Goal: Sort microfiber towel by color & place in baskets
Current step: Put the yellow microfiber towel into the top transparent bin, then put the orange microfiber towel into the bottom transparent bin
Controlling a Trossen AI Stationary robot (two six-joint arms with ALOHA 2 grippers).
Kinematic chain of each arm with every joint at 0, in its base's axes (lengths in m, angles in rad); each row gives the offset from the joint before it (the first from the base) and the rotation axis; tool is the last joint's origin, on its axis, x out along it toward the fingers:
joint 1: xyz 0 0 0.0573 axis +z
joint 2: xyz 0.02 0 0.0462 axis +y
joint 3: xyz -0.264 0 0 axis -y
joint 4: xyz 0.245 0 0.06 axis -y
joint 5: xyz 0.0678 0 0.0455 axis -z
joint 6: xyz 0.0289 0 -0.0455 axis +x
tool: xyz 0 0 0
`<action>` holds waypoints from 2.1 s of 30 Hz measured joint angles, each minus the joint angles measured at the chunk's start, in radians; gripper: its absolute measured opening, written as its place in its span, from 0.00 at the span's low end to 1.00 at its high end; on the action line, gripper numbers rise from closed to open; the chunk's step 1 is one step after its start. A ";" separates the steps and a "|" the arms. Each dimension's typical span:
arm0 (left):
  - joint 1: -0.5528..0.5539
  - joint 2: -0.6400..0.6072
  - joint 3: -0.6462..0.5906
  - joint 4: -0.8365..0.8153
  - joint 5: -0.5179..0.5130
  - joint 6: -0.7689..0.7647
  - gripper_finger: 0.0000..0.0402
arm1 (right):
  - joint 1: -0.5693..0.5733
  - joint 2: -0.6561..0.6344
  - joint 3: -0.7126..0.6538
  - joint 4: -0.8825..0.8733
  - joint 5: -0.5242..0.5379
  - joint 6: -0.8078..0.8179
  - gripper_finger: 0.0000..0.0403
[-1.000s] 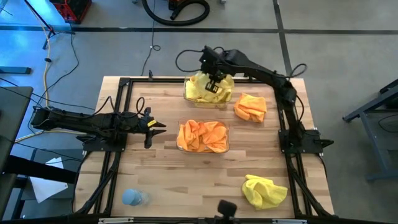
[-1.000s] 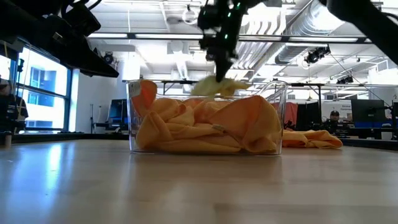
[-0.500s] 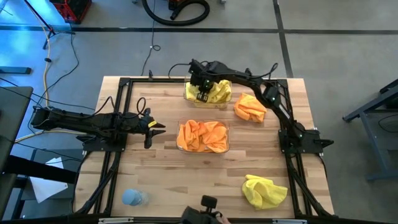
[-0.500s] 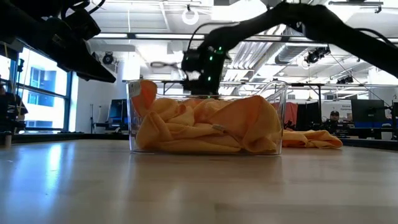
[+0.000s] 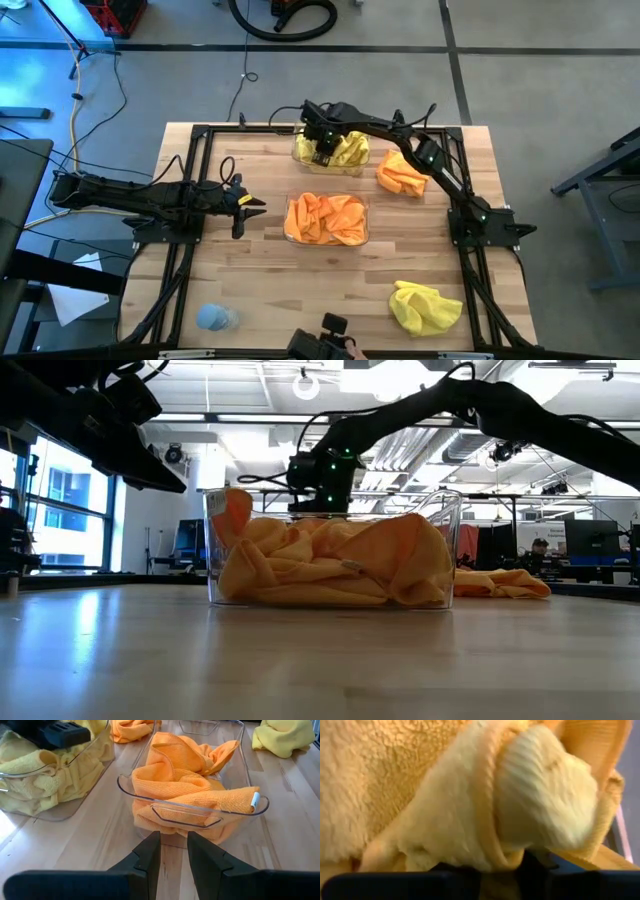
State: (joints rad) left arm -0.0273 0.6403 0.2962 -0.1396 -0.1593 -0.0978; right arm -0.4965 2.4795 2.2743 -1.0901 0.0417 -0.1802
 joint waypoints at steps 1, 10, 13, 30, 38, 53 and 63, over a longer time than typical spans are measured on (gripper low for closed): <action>0.000 0.000 0.000 -0.002 0.000 0.000 0.21 | 0.000 0.001 0.022 -0.018 -0.001 0.000 0.26; 0.000 0.000 0.000 -0.030 -0.001 -0.005 0.21 | 0.002 -0.094 0.043 -0.059 -0.084 0.067 0.32; 0.000 0.000 0.000 -0.029 -0.001 -0.005 0.21 | 0.002 -0.123 0.043 -0.063 -0.080 0.146 0.32; 0.000 0.000 0.000 -0.030 -0.001 -0.005 0.21 | -0.028 -0.145 -0.251 0.147 0.006 0.359 0.32; 0.000 0.000 0.000 -0.030 -0.001 -0.005 0.21 | -0.035 -0.155 -0.338 0.216 0.001 0.358 0.32; 0.000 0.000 0.000 -0.036 -0.007 -0.005 0.21 | 0.009 -0.335 -0.237 0.121 0.034 0.305 0.32; 0.000 0.000 0.000 -0.040 -0.007 -0.006 0.21 | 0.075 -0.754 -0.794 0.395 0.048 0.412 0.32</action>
State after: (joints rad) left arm -0.0272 0.6402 0.2960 -0.1795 -0.1665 -0.1036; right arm -0.4216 1.7259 1.4805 -0.6954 0.0894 0.2316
